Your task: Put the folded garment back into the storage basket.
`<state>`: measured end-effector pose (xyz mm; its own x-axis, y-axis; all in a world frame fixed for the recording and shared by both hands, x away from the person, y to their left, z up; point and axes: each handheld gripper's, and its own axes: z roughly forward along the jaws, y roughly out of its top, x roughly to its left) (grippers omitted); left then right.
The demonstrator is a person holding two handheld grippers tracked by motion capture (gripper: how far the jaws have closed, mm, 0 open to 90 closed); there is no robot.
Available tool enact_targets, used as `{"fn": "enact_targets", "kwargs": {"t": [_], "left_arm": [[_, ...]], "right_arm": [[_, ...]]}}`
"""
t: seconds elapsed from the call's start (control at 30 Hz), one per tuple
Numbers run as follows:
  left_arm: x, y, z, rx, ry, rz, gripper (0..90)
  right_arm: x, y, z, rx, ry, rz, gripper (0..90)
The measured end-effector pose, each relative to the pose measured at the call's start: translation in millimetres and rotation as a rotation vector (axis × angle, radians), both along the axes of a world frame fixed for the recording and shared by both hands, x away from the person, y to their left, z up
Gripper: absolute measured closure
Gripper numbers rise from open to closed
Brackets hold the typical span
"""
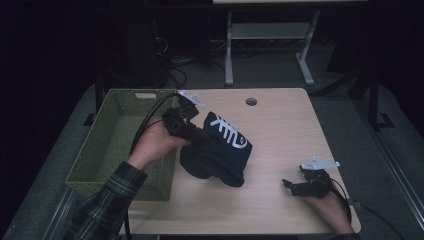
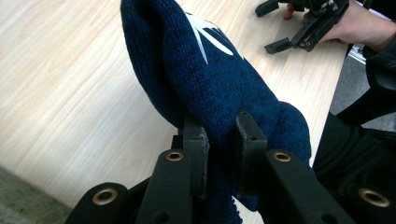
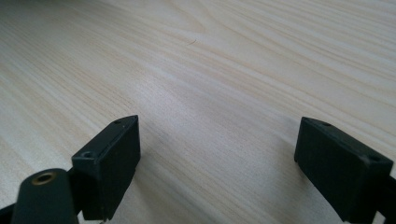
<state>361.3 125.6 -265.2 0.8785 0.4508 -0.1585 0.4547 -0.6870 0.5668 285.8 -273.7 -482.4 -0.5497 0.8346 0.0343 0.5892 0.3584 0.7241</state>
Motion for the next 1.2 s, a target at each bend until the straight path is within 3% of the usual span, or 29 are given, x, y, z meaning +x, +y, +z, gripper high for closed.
{"fn": "enact_targets", "kwargs": {"t": [0.47, 0.73, 0.9, 1.2], "left_arm": [[-3.6, 44.4, 42.3, -0.046, -0.026, 0.061, 78.1], [-6.3, 66.5, 62.3, -0.028, -0.042, 0.103, 78.2], [-8.7, 78.0, 72.2, -0.016, -0.053, 0.121, 78.2], [-15.3, 108.4, 85.1, -0.046, -0.054, 0.174, 78.2]], "right_arm": [[0.1, -0.1, 0.0, 0.000, 0.000, -0.004, 14.1], [0.2, -0.4, 0.1, -0.002, 0.000, -0.006, 14.1], [0.3, -0.5, 0.1, -0.003, -0.001, -0.008, 14.1], [0.6, -0.8, 0.0, -0.003, -0.003, -0.014, 14.1]]}}
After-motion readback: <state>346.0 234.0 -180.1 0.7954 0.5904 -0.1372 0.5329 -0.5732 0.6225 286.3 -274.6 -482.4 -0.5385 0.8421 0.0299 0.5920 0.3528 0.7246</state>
